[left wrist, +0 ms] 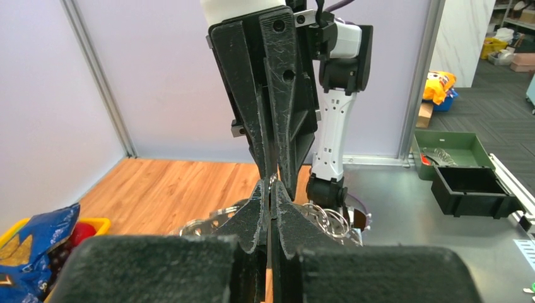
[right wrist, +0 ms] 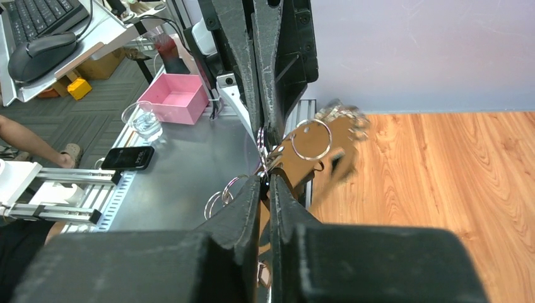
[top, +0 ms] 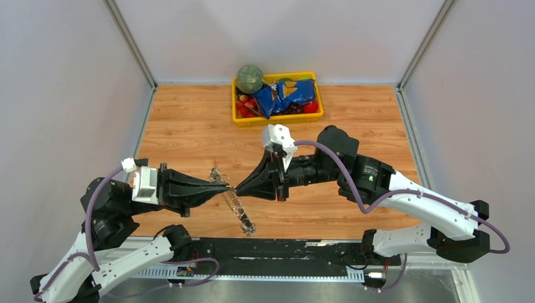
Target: Put the keys on the keyring
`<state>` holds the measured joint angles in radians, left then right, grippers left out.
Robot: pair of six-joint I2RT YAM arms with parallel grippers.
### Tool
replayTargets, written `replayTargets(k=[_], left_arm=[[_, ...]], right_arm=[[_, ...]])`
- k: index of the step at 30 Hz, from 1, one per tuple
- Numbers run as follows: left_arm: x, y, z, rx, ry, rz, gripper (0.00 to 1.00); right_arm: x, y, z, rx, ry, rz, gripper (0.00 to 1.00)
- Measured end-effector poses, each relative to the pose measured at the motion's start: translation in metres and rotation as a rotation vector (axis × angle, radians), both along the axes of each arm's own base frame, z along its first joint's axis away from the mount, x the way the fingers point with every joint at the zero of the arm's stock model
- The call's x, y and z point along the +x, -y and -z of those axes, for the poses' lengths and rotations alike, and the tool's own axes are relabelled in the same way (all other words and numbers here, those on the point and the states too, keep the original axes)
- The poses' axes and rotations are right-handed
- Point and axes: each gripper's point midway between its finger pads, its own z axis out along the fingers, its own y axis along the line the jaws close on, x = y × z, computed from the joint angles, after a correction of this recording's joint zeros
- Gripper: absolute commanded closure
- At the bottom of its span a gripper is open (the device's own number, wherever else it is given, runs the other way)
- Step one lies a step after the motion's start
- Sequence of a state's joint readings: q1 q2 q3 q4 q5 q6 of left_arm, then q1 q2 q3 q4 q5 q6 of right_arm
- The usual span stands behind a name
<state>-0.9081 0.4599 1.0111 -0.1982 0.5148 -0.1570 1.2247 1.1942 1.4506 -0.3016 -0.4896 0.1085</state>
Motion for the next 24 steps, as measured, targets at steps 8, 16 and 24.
replayTargets(k=[8,16,24], left_arm=[[-0.0022,-0.0026,-0.0019,-0.013,0.008,0.001,1.00],[-0.0033,-0.0036,-0.0008,-0.021,0.004,0.003,1.00],[-0.0034,-0.0035,-0.0006,-0.023,0.002,0.005,1.00]], right_arm=[[-0.0005,-0.0012,-0.0015,0.007,0.001,0.003,1.00],[-0.0019,-0.0039,0.0007,0.003,0.006,-0.003,1.00],[-0.0026,-0.0057,0.0033,0.004,0.014,-0.005,1.00]])
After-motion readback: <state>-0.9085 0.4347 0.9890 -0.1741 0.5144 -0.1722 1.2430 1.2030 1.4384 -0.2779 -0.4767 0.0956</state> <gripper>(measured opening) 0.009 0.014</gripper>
